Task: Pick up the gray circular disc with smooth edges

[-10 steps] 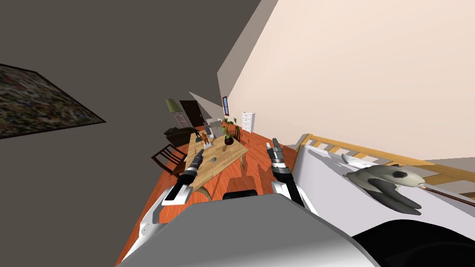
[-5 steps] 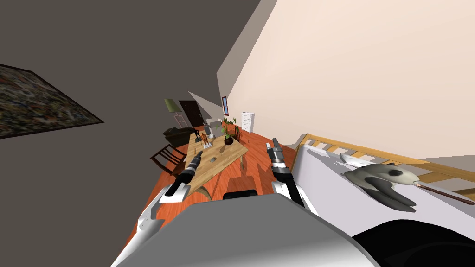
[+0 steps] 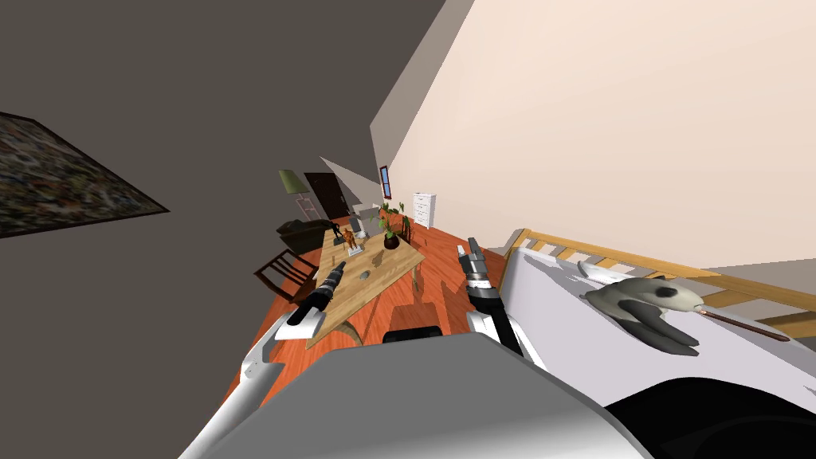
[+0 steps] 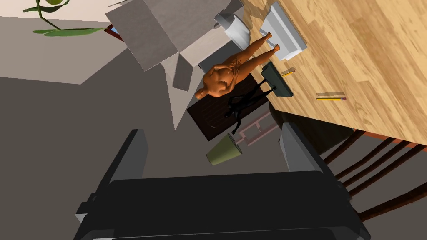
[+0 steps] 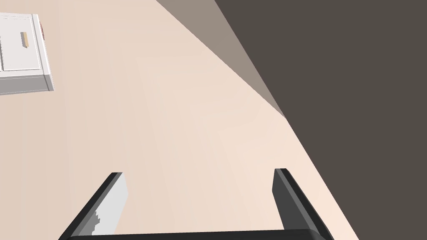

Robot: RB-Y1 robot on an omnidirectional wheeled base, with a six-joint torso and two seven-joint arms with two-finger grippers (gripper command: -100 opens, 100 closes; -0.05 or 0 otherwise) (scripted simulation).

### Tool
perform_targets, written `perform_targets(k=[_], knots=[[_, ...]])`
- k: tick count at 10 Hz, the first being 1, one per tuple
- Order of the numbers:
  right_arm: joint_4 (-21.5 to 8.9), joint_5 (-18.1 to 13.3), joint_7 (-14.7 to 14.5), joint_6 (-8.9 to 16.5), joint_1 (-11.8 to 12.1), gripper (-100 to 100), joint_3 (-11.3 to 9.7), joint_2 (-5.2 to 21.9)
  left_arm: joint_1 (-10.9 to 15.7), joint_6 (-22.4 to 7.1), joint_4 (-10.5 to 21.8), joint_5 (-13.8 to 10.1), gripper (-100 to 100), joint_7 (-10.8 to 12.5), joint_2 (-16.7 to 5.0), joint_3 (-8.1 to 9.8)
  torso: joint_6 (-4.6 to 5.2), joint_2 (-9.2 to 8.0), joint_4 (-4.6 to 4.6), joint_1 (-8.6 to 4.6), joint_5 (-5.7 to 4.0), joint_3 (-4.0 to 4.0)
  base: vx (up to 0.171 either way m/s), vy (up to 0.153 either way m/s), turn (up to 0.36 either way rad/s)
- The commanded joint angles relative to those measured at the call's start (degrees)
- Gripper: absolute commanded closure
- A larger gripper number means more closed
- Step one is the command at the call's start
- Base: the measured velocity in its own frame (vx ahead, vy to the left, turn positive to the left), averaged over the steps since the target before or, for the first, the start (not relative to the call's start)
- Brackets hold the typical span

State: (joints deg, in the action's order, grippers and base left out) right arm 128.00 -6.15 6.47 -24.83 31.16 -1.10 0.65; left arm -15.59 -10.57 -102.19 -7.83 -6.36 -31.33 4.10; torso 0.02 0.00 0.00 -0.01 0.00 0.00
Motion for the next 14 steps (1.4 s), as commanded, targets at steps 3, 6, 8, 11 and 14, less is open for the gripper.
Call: perform_targets(k=[3,6,8,11,14], knots=[[0.0,0.0,0.0,0.0,0.0,0,0.0,0.0,1.7,-6.25,4.17,-1.35,-100,-0.99,-2.09,1.15,0.0,0.0,0.0,0.01,0.0,0.0,-0.005,-0.003,-0.054],[0.0,0.0,0.0,0.0,0.0,0,0.0,0.0,5.15,-11.35,9.04,-2.94,-100,-2.05,-4.16,2.68,-0.02,0.01,0.0,0.0,0.0,0.0,-0.002,-0.004,-0.076],[0.0,0.0,0.0,0.0,0.0,0,0.0,0.0,6.94,-14.98,11.96,-3.72,-100,-2.45,-5.0,3.51,-0.02,0.01,0.01,0.0,0.0,-0.01,0.001,-0.003,-0.103],[0.0,0.0,0.0,0.0,0.0,0,0.0,0.0,8.76,-20.7,16.54,-4.48,-100,-2.75,-5.7,4.37,-0.01,0.03,0.01,0.0,0.0,-0.01,0.003,-0.001,-0.083],[0.0,0.0,0.0,0.0,0.01,0,0.0,0.0,10.6,-24.26,19.74,-5.22,-100,-2.97,-6.26,5.26,-0.03,0.03,0.01,0.01,0.0,-0.02,0.004,0.001,-0.07]])
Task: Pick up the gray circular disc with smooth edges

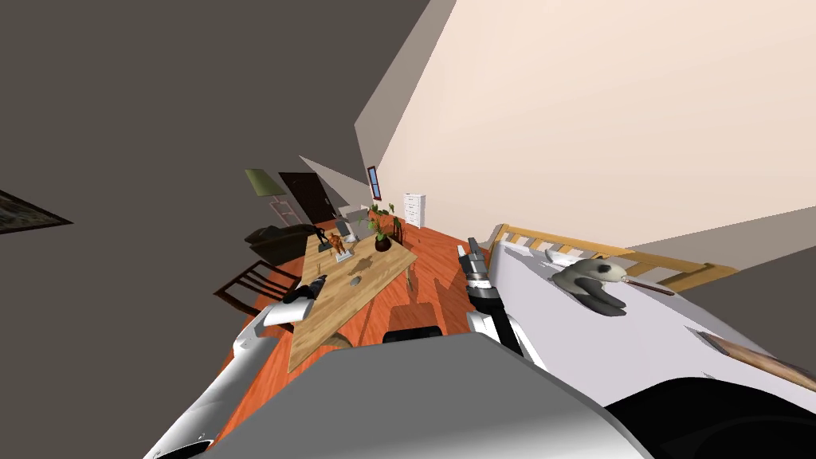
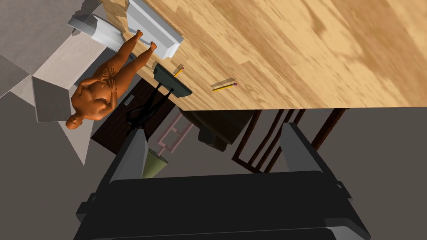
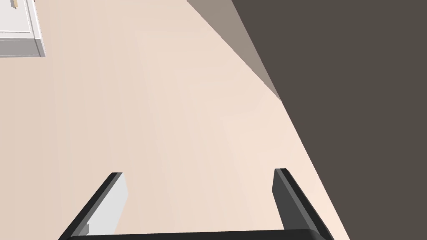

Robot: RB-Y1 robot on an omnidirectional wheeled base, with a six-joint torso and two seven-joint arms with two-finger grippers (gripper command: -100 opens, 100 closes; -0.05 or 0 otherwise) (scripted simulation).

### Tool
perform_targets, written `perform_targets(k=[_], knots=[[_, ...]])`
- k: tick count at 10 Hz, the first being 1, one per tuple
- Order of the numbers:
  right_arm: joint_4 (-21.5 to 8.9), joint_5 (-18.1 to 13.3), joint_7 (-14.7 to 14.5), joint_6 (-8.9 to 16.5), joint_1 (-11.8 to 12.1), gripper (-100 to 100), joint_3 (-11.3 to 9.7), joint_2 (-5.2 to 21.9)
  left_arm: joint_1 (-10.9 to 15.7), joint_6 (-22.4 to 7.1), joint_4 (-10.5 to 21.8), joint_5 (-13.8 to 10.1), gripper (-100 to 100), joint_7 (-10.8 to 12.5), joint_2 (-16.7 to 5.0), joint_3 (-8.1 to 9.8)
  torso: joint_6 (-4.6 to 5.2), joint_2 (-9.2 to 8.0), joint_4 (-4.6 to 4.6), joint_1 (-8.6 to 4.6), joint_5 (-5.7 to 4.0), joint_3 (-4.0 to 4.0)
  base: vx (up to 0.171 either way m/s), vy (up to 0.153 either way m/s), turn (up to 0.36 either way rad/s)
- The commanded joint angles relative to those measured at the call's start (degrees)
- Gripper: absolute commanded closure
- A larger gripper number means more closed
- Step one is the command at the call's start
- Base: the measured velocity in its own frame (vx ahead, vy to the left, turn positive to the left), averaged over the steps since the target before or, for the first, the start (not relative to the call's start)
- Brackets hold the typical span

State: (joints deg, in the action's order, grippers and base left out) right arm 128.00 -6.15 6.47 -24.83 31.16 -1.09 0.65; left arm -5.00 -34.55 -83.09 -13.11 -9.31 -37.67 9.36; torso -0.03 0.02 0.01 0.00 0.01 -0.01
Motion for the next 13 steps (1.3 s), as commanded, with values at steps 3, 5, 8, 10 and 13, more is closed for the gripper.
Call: perform_targets(k=[3,5,8,10,13], knots=[[0.0,0.0,0.0,0.0,0.0,0,0.0,0.0,1.86,-3.65,3.87,-0.67,-100,-0.16,-0.34,0.92,0.01,0.01,0.0,0.0,-0.01,-0.01,0.005,0.001,-0.075],[0.0,0.0,0.0,0.0,-0.01,0,0.0,0.0,3.69,-6.89,7.08,-1.36,-100,-0.2,-0.64,1.85,0.05,0.02,0.0,-0.01,-0.01,-0.01,0.007,0.002,-0.126],[0.0,0.0,0.0,0.0,0.0,0,0.0,0.0,7.29,-11.98,12.14,-2.65,-100,-0.06,-0.9,3.73,0.0,0.03,0.01,0.01,0.0,-0.02,0.012,0.005,-0.138],[0.0,0.0,0.0,0.0,0.0,0,0.0,0.0,9.05,-14.35,16.32,-3.24,-100,0.13,-0.87,4.66,0.01,0.05,0.01,0.01,0.0,-0.03,0.014,0.007,-0.149],[0.0,0.0,0.0,0.0,0.0,0,0.0,0.0,10.77,-18.4,19.41,-3.8,-100,0.37,-0.75,5.58,0.05,0.07,0.01,0.0,0.0,-0.04,0.016,0.009,-0.123]])
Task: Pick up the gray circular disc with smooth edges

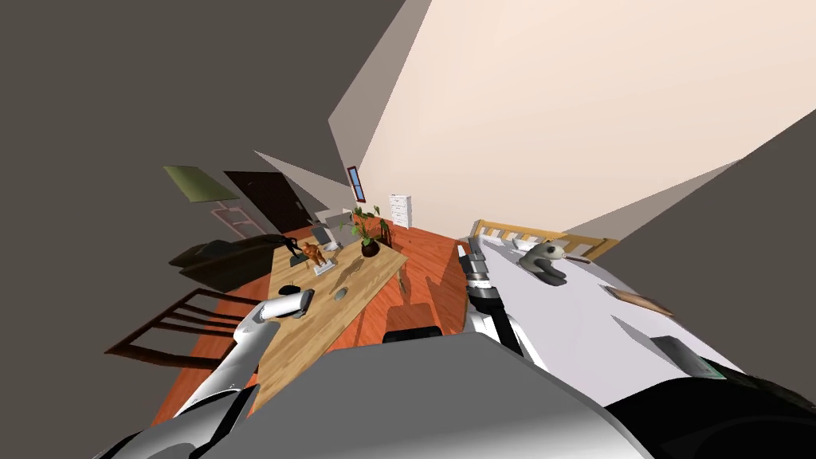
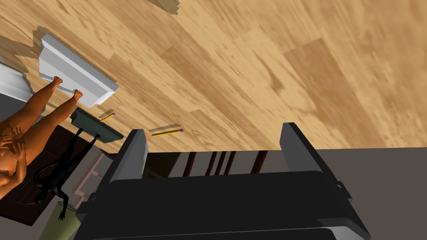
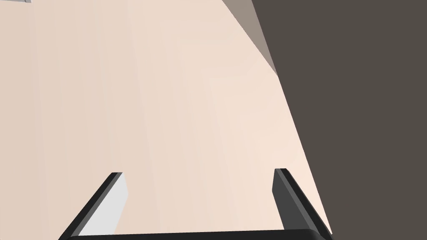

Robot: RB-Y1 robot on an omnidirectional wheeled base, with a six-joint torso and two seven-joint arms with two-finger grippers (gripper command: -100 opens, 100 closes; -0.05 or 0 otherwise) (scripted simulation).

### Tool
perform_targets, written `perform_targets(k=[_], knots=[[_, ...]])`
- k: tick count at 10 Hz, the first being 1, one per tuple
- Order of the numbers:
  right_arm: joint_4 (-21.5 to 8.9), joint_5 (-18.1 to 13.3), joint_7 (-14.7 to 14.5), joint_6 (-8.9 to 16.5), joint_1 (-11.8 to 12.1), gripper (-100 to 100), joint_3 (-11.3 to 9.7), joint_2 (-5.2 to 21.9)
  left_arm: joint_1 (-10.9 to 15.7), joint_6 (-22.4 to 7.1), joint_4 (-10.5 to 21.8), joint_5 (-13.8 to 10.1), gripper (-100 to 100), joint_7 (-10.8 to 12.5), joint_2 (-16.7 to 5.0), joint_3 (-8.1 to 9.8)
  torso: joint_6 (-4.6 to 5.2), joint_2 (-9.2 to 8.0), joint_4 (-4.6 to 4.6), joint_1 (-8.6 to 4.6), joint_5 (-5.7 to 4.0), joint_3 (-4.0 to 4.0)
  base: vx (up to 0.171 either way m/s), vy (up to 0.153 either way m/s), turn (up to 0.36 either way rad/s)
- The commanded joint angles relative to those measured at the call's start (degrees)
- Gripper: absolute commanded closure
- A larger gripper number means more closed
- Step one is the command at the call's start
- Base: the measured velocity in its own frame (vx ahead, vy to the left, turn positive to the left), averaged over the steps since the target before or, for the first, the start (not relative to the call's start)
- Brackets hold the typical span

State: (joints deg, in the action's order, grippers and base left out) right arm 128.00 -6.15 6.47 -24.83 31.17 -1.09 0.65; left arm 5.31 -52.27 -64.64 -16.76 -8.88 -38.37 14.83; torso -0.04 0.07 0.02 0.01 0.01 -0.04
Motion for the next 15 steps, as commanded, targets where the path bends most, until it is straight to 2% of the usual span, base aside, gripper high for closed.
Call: perform_targets(k=[1,2,3,4,7,9,10,11,13,14,15], knots=[[0.0,0.0,0.0,0.0,0.0,0,0.0,0.0,2.12,-2.86,2.86,-0.66,-100,0.25,0.17,1.01,0.0,0.0,0.0,0.0,0.0,0.0,0.018,0.01,-0.154],[0.0,0.0,0.0,0.0,-0.01,0,0.0,0.0,2.12,-3.12,3.78,-0.66,-100,0.25,0.17,1.01,0.05,0.02,0.0,0.0,0.0,-0.01,0.017,0.011,-0.102],[0.0,0.0,0.0,0.0,0.0,0,0.0,0.0,3.71,-5.37,6.11,-1.14,-100,0.61,0.49,1.89,0.0,0.01,0.0,0.0,0.0,-0.01,0.023,0.013,-0.186],[0.0,0.0,0.0,0.0,-0.01,0,0.0,0.0,3.71,-5.37,6.49,-1.14,-100,0.61,0.49,1.89,0.05,0.03,0.0,0.0,0.0,-0.02,0.02,0.015,-0.106],[0.0,0.0,0.0,0.0,0.0,0,0.0,0.0,7.91,-10.61,12.98,-2.31,-100,1.91,1.95,4.31,0.05,0.07,0.01,0.03,0.0,-0.04,0.029,0.025,-0.234],[0.0,0.0,0.0,0.0,0.01,0,0.0,0.0,7.91,-10.98,13.78,-2.31,-100,1.91,1.95,4.31,-0.02,0.05,0.01,0.08,0.02,-0.03,0.018,0.026,-0.026],[0.0,0.0,0.0,0.0,0.01,0,0.0,0.0,9.07,-12.46,15.71,-2.61,-100,2.38,2.56,5.02,-0.04,0.0,0.0,0.03,0.01,0.0,0.013,0.011,-0.132],[0.0,0.0,0.0,0.0,0.0,0,0.0,0.0,9.07,-12.46,15.88,-2.61,-100,2.38,2.56,5.02,0.02,0.0,0.0,-0.01,0.0,0.0,0.011,0.018,-0.105],[0.0,0.0,0.0,0.0,0.0,0,0.0,0.0,10.97,-14.83,19.48,-3.06,-100,3.29,3.82,6.24,0.01,-0.01,0.0,0.03,0.01,0.0,0.015,0.041,-0.179],[0.0,0.0,0.0,0.0,0.0,0,0.0,0.01,10.97,-14.83,19.48,-3.06,-100,3.29,3.82,6.24,0.0,0.01,0.0,0.12,0.02,-0.01,0.017,0.045,-0.057],[0.0,0.0,0.0,0.0,0.01,0,0.01,0.0,11.68,-15.73,20.93,-3.22,-100,3.7,4.41,6.74,-0.03,0.02,0.0,0.11,0.02,-0.01,0.025,0.042,-0.099]])
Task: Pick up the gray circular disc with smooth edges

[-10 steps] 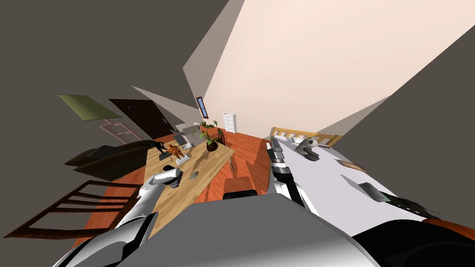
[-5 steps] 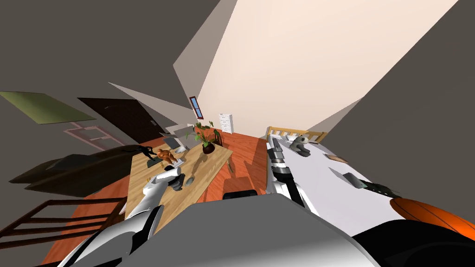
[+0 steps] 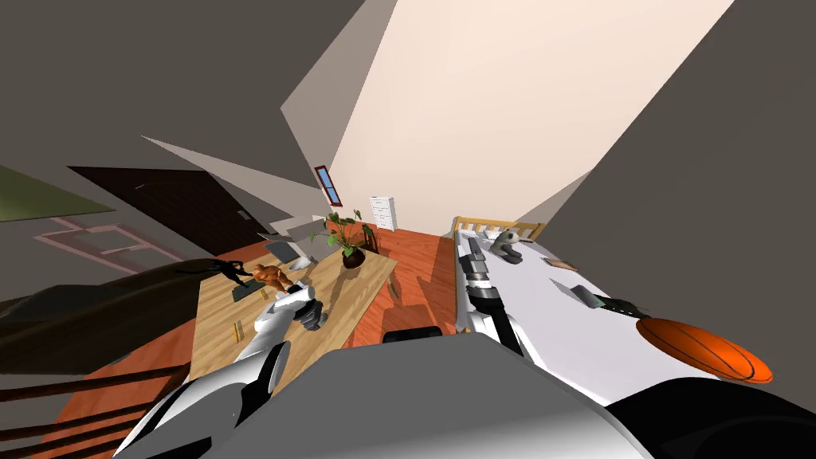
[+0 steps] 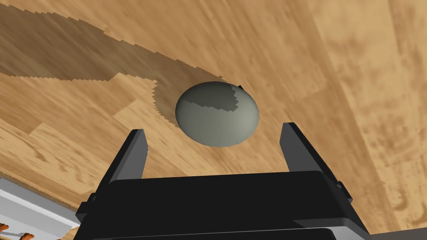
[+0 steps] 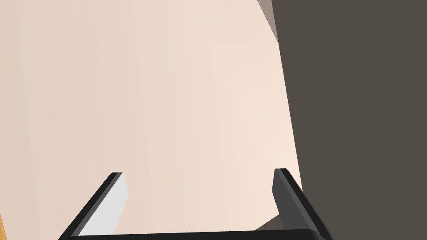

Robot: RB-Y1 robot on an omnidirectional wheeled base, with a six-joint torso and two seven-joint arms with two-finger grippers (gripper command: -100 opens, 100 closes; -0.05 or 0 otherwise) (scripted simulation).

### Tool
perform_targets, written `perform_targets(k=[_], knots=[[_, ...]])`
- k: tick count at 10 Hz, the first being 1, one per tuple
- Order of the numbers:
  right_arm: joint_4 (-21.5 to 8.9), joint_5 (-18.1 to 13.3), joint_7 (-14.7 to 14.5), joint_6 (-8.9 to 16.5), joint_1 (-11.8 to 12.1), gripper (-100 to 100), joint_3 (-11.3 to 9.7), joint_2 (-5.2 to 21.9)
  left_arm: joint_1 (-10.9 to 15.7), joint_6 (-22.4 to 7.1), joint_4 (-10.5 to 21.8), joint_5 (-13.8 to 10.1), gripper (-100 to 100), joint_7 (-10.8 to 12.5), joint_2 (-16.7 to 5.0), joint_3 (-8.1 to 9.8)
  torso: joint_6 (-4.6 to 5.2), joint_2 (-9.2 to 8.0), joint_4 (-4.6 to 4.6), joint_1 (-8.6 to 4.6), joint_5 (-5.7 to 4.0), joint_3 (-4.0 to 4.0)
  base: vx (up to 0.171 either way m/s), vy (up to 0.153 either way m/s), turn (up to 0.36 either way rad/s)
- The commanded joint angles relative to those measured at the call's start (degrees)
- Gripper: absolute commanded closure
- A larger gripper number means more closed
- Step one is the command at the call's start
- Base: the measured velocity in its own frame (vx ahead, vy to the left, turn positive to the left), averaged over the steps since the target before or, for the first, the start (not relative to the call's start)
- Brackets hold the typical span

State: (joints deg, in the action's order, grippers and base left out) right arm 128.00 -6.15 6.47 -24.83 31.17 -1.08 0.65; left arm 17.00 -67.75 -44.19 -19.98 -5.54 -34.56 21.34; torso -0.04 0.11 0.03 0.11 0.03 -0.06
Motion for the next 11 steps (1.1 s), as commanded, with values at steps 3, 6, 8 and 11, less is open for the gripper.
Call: perform_targets(k=[3,6,8,11], knots=[[0.0,0.0,0.0,0.0,0.0,0,0.0,0.01,0.98,-2.04,3.73,-0.21,-100,1.31,2.06,1.23,-0.01,-0.03,0.0,0.17,0.03,0.01,0.021,0.089,-0.107],[0.0,0.0,0.0,0.0,0.0,0,0.0,0.0,0.61,-1.64,3.19,-0.05,-100,2.99,2.24,1.0,-0.04,-0.07,-0.01,-0.09,-0.02,0.04,-0.011,0.028,-0.068],[0.0,0.0,0.0,0.0,-0.02,0,0.0,0.0,0.34,-1.17,3.2,0.3,-100,6.32,2.84,0.72,0.01,-0.42,-0.09,0.16,0.02,0.23,-0.118,0.123,-0.296],[0.0,0.0,0.0,0.0,0.0,0,0.01,0.0,0.06,-0.7,3.21,0.64,-100,10.05,3.43,0.44,-0.08,-0.41,-0.09,0.19,0.05,0.24,-0.091,0.086,-0.161]])
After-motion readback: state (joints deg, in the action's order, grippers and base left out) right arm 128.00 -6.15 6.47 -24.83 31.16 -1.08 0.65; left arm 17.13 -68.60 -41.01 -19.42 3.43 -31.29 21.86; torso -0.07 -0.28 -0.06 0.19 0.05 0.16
